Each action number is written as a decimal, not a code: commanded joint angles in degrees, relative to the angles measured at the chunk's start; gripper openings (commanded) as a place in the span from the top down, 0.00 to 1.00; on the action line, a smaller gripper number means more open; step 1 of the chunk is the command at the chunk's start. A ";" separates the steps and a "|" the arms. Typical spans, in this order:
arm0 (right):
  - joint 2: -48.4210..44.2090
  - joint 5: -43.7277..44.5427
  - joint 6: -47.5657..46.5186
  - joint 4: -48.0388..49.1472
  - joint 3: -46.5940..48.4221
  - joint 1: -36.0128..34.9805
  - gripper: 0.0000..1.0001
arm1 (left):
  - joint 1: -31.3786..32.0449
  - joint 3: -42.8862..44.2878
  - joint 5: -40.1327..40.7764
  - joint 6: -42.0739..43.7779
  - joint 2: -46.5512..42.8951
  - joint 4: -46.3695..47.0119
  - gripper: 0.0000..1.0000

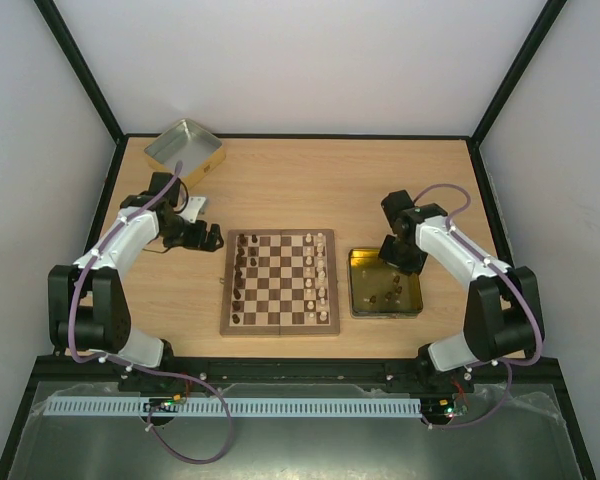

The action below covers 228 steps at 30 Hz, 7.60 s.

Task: Set up the chess pieces on the board
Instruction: Pick up the chess piece from the storage box, then place the chess piece on the chessboard, then pick up the chess piece from the storage box.

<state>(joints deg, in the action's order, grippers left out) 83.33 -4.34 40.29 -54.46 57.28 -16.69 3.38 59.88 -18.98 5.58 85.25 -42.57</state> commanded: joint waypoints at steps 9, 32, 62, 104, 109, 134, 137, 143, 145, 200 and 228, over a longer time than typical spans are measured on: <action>2.42 -1.68 -2.17 3.66 -4.64 3.41 0.77 | 0.31 -1.08 0.61 -0.18 -1.63 0.18 0.00; 6.45 -2.31 -3.67 8.31 -5.44 6.05 0.91 | 0.31 -0.55 0.66 -0.13 0.27 0.09 0.00; 32.18 -1.67 8.21 -9.55 48.40 -41.54 0.96 | -3.43 -0.30 0.76 -0.87 -0.87 0.56 0.00; 51.99 -6.30 4.80 -8.72 63.85 -41.41 0.96 | -5.33 -1.01 -0.92 -0.94 -3.43 0.64 0.00; 51.94 -5.74 4.53 -9.57 64.00 -41.41 0.96 | -5.31 -0.92 -1.13 -0.92 -3.09 0.57 0.00; 49.81 -5.10 4.31 -9.78 62.46 -41.36 0.77 | -5.30 -1.08 -1.32 -0.87 -2.99 0.69 0.00; 48.96 -4.62 4.46 -9.72 62.34 -41.25 0.75 | -5.31 -1.08 -1.41 -0.83 -2.98 0.72 0.00; 46.08 -3.56 5.03 -9.79 61.29 -39.83 0.74 | -5.31 -1.25 -1.32 -0.83 -3.06 0.73 0.00; 44.51 -3.15 4.91 -10.17 61.02 -39.25 0.74 | -5.31 -1.29 -1.40 -0.83 -3.08 0.69 0.00; -3.85 -6.23 4.55 9.12 -13.63 -10.91 0.74 | -3.64 -1.63 -0.27 -0.75 -2.92 0.64 0.00; -3.44 -3.03 1.29 1.01 -6.22 -10.91 0.98 | -2.86 -1.41 -0.53 -0.73 -1.90 0.56 0.00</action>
<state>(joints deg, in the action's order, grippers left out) 80.95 -10.96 43.03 -47.03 45.28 -27.77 0.05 58.85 -19.46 4.89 83.40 -41.45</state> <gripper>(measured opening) 0.046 0.997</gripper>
